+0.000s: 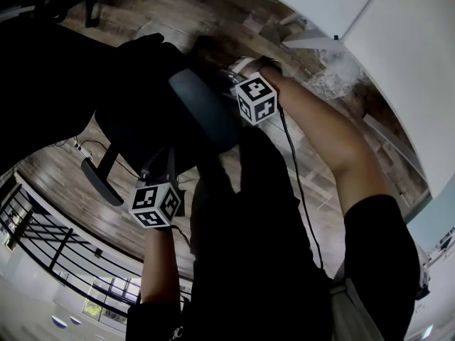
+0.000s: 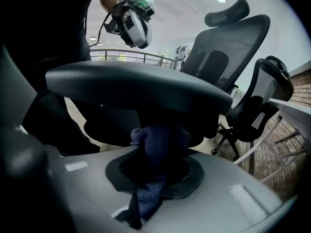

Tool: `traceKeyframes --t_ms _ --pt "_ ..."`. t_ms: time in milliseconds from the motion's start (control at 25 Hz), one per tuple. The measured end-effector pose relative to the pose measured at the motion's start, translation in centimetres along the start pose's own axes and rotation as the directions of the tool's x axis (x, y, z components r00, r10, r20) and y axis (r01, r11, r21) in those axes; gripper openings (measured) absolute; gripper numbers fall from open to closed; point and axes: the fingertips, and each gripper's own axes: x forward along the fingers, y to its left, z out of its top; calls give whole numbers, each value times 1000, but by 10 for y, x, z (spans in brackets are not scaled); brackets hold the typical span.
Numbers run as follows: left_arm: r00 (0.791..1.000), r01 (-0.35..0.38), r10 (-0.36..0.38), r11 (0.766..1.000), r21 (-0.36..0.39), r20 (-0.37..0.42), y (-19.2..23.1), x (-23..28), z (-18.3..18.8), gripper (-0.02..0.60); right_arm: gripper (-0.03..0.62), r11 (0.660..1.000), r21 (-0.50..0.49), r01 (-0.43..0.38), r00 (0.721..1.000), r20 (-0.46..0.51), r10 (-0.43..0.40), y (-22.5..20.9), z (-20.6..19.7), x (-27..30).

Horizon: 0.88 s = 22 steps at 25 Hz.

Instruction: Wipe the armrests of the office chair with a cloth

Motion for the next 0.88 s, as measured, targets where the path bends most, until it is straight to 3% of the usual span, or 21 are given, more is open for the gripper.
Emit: traceKeyframes --t_ms 400,640,880 --pt "999 -36 36 998 -56 -8 10 -3 -17 5 71 999 21 -39 999 -18 40 -10 -23 23" --pt "999 -40 39 997 -67 -12 10 -7 -24 5 71 990 139 -3 999 39 -3 -13 -22 16" --pt "998 -55 54 994 -95 -13 16 -9 -31 5 69 983 174 52 999 -25 -49 -28 -44 27"
